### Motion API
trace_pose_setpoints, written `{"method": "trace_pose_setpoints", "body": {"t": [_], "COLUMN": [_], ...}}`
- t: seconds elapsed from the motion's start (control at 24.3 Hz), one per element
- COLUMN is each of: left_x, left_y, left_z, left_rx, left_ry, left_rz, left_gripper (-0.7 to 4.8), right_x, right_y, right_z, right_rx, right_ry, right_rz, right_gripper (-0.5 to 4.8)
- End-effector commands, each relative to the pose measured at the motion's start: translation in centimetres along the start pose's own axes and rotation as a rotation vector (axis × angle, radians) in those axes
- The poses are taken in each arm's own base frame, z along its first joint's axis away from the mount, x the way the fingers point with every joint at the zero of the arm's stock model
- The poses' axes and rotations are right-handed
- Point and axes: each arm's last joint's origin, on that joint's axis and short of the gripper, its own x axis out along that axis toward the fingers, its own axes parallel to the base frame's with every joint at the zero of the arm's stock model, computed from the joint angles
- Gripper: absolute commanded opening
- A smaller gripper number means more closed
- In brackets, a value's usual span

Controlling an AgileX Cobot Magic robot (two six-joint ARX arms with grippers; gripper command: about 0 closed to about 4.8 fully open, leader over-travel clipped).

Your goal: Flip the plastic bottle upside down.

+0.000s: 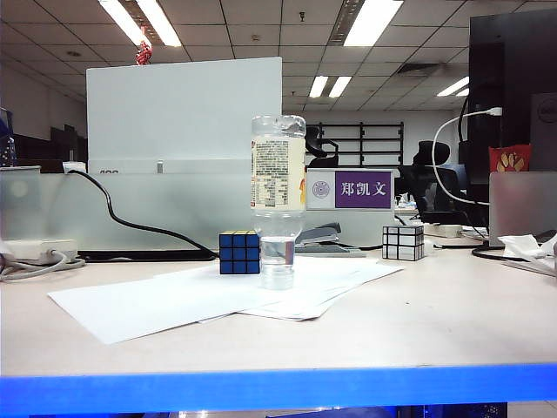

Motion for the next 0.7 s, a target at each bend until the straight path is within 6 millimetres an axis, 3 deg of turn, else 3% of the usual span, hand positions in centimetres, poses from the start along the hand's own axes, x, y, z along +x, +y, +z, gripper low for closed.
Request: {"method": "trace_pose_setpoints", "body": {"t": [0.04, 0.7], "left_x": [0.02, 0.05], "left_y": [0.07, 0.61], "left_z": [-0.17, -0.42], "left_rx": [-0.020, -0.034], "left_ry": [0.027, 0.057], "left_rz": [-0.078, -0.052], "left_gripper": [-0.05, -0.05], "right_x": [-0.02, -0.02], "right_y": [0.02, 0.02], "right_z": [0.16, 0.16], "right_rx": [0.007, 0.007], "right_ry": [-0.013, -0.014], "right_rz": [-0.001, -0.001], "right_gripper": [-0.09, -0.09]}}
